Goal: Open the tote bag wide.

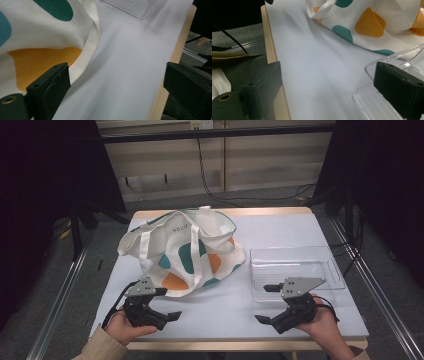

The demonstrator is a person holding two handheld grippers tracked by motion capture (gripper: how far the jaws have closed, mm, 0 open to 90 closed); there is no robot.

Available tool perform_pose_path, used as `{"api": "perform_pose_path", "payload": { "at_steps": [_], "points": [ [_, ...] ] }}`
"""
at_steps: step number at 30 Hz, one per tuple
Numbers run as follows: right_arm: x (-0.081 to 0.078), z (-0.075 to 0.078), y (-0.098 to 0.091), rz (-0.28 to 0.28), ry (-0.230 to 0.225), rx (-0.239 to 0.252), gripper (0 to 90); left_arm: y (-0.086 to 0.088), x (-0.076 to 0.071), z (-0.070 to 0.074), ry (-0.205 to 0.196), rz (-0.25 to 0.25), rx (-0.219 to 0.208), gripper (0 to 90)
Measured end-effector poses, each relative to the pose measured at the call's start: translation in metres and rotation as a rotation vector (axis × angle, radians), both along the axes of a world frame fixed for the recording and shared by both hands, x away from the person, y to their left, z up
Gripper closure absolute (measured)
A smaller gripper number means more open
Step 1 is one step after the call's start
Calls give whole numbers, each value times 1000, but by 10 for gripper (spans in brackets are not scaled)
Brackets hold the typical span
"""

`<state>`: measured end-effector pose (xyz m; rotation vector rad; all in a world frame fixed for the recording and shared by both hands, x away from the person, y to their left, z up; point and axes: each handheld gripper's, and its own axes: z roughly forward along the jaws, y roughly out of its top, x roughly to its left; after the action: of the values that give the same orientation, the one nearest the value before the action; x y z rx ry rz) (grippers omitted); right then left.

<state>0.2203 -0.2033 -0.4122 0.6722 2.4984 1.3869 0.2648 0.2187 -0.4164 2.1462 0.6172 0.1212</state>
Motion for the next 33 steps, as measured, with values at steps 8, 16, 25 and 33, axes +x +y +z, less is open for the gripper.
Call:
{"api": "perform_pose_path", "payload": {
  "at_steps": [8,16,25,33],
  "points": [
    [7,1,-1,-11,15,9,77,9,4,7,-21,44,35,51],
    [15,7,-2,-21,20,1,78,18,11,12,-12,66,70,54],
    [27,13,-3,-13,28,13,120,29,15,18,-36,103,70,73],
    [37,16,-2,-29,37,14,127,30,22,26,-59,109,75,94]
  ]
}}
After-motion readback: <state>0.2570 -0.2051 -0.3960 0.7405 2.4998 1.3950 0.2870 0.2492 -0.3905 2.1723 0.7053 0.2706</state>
